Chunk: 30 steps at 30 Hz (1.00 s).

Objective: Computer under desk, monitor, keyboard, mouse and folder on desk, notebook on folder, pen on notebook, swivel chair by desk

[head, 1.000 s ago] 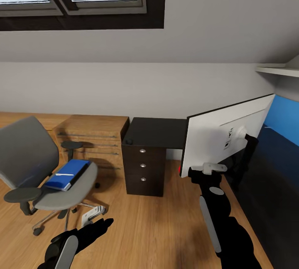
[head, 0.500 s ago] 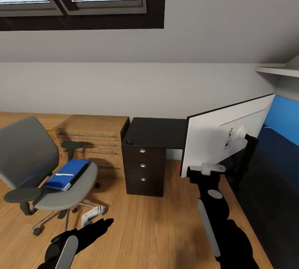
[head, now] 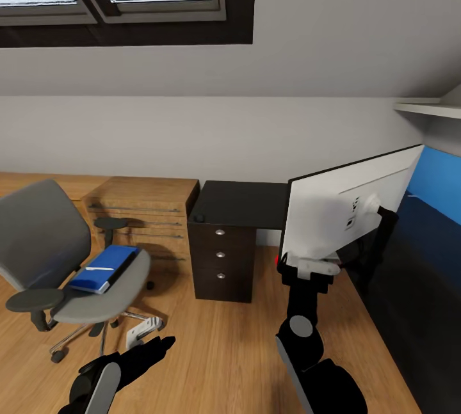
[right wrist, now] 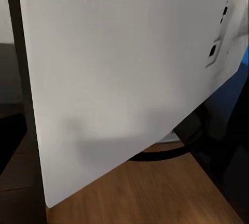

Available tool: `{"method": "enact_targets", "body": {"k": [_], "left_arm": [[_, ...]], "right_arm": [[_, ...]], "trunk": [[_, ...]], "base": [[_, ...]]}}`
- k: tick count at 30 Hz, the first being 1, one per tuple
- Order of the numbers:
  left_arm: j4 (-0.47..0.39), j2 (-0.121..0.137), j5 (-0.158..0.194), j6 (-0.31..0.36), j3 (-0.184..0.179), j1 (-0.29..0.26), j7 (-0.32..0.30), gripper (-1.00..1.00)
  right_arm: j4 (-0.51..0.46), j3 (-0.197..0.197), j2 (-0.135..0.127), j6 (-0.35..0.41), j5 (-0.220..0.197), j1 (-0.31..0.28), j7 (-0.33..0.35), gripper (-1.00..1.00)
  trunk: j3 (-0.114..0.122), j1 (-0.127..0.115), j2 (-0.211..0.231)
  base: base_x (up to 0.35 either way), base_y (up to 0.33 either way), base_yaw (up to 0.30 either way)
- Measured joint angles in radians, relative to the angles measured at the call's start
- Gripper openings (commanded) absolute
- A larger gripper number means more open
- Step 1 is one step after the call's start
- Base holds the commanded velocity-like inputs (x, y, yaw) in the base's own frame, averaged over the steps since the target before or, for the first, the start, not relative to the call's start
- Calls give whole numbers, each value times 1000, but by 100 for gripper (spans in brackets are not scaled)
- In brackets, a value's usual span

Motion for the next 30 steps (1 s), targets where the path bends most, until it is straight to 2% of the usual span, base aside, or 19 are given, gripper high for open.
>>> {"method": "enact_targets", "body": {"k": [15,25,30], "left_arm": [[0,0,-2,0,-1,0,0,100],[0,0,-1,0,-2,0,-1,100],[0,0,-2,0,-2,0,-1,100]], "right_arm": [[12,8,-2,-14,7,2,-14,100],[13,8,-2,-16,52,3,-15,100],[15,8,-2,-15,61,3,-15,100]], "trunk": [[0,0,0],[0,0,0],[0,0,0]], "base": [[102,124,0],[21,17,0],[152,2,0]]}}
